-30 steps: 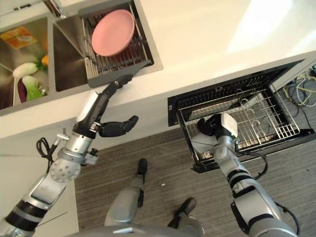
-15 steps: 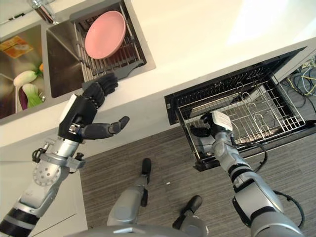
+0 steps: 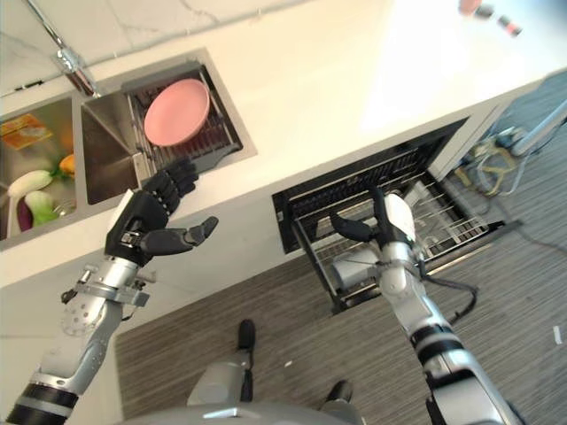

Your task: Place the dishes in the dishwasher.

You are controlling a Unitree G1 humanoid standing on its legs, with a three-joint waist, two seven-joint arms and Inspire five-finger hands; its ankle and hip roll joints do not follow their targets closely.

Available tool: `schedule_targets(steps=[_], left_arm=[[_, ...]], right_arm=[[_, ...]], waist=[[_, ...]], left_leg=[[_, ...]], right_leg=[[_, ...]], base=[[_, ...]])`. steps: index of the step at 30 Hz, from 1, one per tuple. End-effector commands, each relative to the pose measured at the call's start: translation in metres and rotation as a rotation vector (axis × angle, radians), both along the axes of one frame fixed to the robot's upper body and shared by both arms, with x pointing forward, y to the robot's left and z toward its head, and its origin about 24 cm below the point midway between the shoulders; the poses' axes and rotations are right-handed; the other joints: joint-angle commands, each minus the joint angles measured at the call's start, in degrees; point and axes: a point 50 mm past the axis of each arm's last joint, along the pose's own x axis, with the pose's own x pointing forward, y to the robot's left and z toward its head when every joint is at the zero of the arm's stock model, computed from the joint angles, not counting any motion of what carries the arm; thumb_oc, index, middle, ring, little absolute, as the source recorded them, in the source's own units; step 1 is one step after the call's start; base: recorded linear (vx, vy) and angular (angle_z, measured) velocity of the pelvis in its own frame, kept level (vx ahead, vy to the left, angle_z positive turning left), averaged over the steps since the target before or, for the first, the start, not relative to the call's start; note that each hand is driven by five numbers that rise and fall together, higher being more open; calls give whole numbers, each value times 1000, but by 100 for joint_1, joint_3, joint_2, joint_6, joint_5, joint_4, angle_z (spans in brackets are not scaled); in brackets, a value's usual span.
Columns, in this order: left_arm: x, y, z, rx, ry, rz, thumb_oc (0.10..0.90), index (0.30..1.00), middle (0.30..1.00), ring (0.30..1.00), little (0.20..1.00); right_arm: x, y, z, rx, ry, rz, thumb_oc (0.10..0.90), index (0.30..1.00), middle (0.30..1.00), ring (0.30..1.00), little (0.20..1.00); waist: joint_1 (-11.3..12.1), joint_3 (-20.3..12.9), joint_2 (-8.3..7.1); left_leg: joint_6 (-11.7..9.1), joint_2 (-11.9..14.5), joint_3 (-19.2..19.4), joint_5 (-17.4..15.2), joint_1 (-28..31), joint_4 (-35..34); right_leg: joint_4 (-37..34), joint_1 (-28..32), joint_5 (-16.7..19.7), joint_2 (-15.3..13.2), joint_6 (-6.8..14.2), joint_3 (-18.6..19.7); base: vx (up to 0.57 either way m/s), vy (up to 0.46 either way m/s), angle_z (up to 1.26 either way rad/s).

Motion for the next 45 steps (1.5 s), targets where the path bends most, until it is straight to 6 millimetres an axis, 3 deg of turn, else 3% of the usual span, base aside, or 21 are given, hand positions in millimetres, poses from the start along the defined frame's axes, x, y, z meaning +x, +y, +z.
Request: schedule_targets(steps=[1,10,17,22,23,25,26,29,30,35,39,40,41,45], left_arm=[[-13,-17,-39,14,170,-14,800,900,900,900,900],[7,-34,0,-81,-27,-22,800,900,900,900,900],[7,-48,-1,-127,-18,-95,800,900,900,900,900],[-1,-73,-43,-271,231,-241,800,900,900,900,900],[-3,-75,-53,-276,285,-257,800,900,900,900,900],[-3,-75,-53,-276,284,-258,800,900,900,900,900],[-8,-76,-68,-265,360,-263,800,900,900,900,900],[-26,-58,-111,-102,548,-193,800,900,900,900,900],[-37,-43,-131,9,629,-119,800,900,900,900,900],[-53,-25,-157,135,746,-16,800,900,900,900,900],[-87,-2,-196,394,960,56,800,900,900,900,900],[-87,-2,-196,394,960,56,800,900,900,900,900],[-103,5,-210,453,1050,109,800,900,900,900,900],[-138,9,-232,483,1238,191,800,900,900,900,900]], right_arm=[[4,-1,61,76,-322,45,800,900,900,900,900],[-40,16,63,400,-363,192,800,900,900,900,900],[-57,30,58,611,-343,278,800,900,900,900,900],[-55,31,58,622,-331,265,800,900,900,900,900],[-54,31,58,624,-330,265,800,900,900,900,900],[-54,31,58,623,-331,264,800,900,900,900,900],[-54,31,58,625,-325,263,800,900,900,900,900],[-54,32,55,643,-305,274,800,900,900,900,900],[-54,33,53,643,-278,293,800,900,900,900,900],[-55,37,56,642,-258,351,800,900,900,900,900],[-55,46,67,686,-265,475,800,900,900,900,900],[-55,46,67,686,-265,475,800,900,900,900,900],[-56,51,73,692,-282,518,800,900,900,900,900],[-57,62,79,720,-300,581,800,900,900,900,900]], waist=[[-131,-243,28],[-537,-679,-216],[-740,-787,-218],[-897,-816,-118],[-915,-814,-97],[-915,-823,-102],[-943,-816,-81],[-980,-786,-44],[-966,-774,-38],[-943,-759,-35],[-868,-749,-38],[-868,-749,-38],[-846,-749,-43],[-811,-756,-51]], left_leg=[[-189,328,250,-629,784,22],[-166,423,657,-778,1249,22],[-145,411,775,-786,1339,22],[-120,372,844,-833,1425,22],[-117,365,848,-833,1433,22],[-108,357,845,-807,1404,22],[-104,352,856,-812,1419,22],[-115,350,880,-832,1455,22],[-120,350,874,-820,1439,22],[-131,350,858,-799,1406,22],[-163,364,811,-762,1333,22],[-163,364,811,-762,1333,22],[-176,364,794,-748,1313,22],[-207,374,758,-719,1274,22]], right_leg=[[61,-190,-170,-39,55,248],[61,-104,-119,60,43,593],[61,-97,-77,63,36,722],[61,-91,-40,49,56,807],[61,-91,-29,44,59,815],[61,-118,-8,37,53,813],[61,-111,1,31,59,818],[61,-91,-7,28,65,842],[61,-95,0,28,63,839],[61,-113,9,25,63,811],[61,-130,-7,30,60,733],[61,-130,-7,30,60,733],[61,-141,-14,38,63,711],[61,-148,-25,46,65,649]], base=[[31,5,-11],[13,11,-30],[-16,13,-20],[-4,7,-2],[0,0,0],[-8,4,-2],[0,0,0],[4,1,-6],[-13,-9,-9],[-2,-5,0],[-1,-15,12],[5,-11,10],[2,-8,7],[7,-5,10]])
